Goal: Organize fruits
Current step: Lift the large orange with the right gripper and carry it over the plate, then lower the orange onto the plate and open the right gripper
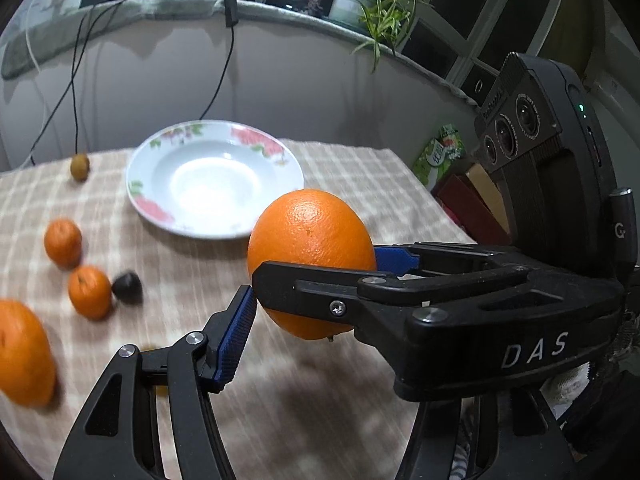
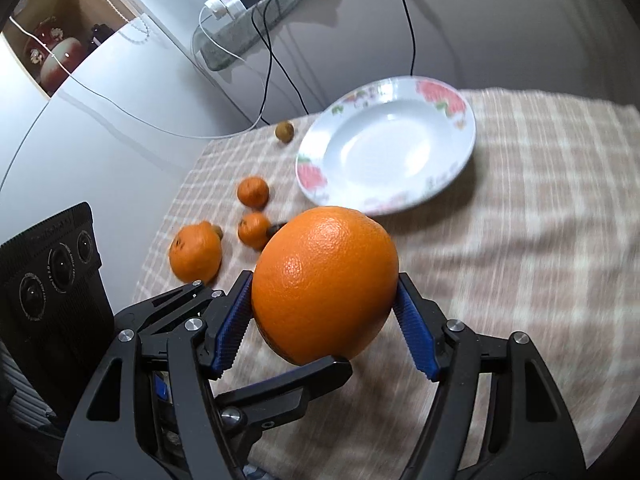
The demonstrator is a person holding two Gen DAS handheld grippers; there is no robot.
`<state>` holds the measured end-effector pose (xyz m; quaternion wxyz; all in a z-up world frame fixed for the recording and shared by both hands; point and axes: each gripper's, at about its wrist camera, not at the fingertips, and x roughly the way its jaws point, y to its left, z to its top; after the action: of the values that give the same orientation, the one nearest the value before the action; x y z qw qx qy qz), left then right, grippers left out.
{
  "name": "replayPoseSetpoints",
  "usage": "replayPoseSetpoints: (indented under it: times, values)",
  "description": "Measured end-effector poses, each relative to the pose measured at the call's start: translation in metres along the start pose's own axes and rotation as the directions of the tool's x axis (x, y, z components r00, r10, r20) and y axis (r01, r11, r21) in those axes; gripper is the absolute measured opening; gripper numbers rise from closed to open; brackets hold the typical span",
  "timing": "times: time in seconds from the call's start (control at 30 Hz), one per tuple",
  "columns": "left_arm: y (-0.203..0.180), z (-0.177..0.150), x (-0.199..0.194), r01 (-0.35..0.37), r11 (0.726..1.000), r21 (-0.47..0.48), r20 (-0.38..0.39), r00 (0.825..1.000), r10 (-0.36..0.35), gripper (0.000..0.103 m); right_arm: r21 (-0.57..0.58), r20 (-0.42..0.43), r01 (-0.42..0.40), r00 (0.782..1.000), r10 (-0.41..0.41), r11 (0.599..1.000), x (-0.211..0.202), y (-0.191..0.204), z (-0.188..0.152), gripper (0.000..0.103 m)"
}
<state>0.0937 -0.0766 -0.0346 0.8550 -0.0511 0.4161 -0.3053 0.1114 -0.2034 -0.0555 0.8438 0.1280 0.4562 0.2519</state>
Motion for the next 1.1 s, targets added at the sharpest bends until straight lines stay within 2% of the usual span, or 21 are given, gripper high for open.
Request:
replayPoseSetpoints:
  times: [0.37,0.7,1.1]
  values:
    - [0.025,0.043,0.022,-0.052,0.999,-0.016,0.026,0.998,0.052,0.061,-0.031,0.016,0.000,1.000,0.001,1.000,0.020,-0.007,0.051,0.071]
    - [0.061,0.073,0.062,-0.064,0.992,-0.105,0.003,0.998,0.064,0.061,-0.034,-0.009,0.017,1.000,-0.017,0.999,0.065,-0.028,0.096,0.071]
    - [0.069,0.086,0.080,-0.134,0.984,-0.114,-0.032,0.991,0.131,0.060,-0.025,-0.029,0.008,1.000,-0.008,1.000,0.090,-0.043,0.118,0.071]
